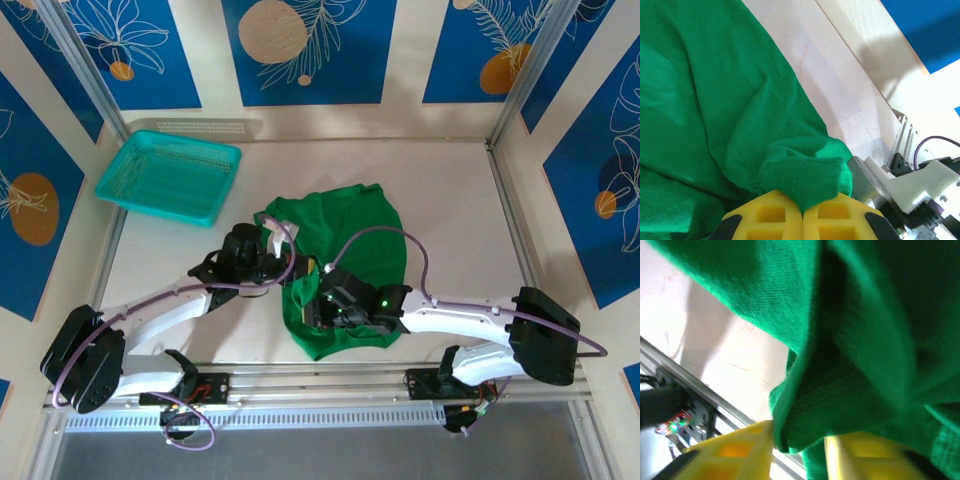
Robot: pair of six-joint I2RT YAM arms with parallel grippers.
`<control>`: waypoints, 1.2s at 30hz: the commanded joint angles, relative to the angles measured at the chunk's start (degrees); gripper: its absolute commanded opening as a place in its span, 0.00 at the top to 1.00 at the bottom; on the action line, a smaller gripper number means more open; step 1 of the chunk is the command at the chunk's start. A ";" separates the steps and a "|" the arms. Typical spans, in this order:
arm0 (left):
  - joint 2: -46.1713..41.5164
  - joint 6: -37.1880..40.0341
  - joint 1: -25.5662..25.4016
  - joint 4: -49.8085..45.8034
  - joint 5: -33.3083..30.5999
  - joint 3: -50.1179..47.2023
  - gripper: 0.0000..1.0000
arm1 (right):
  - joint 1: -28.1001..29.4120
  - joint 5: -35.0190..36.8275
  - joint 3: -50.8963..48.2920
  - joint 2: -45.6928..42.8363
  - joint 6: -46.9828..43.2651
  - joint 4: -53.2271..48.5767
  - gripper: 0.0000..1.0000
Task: Fold the inside-out t-shirt
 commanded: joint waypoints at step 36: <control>19.33 -1.45 0.23 17.12 -3.08 7.71 1.00 | -1.41 10.10 10.28 -12.10 -22.18 -33.91 1.00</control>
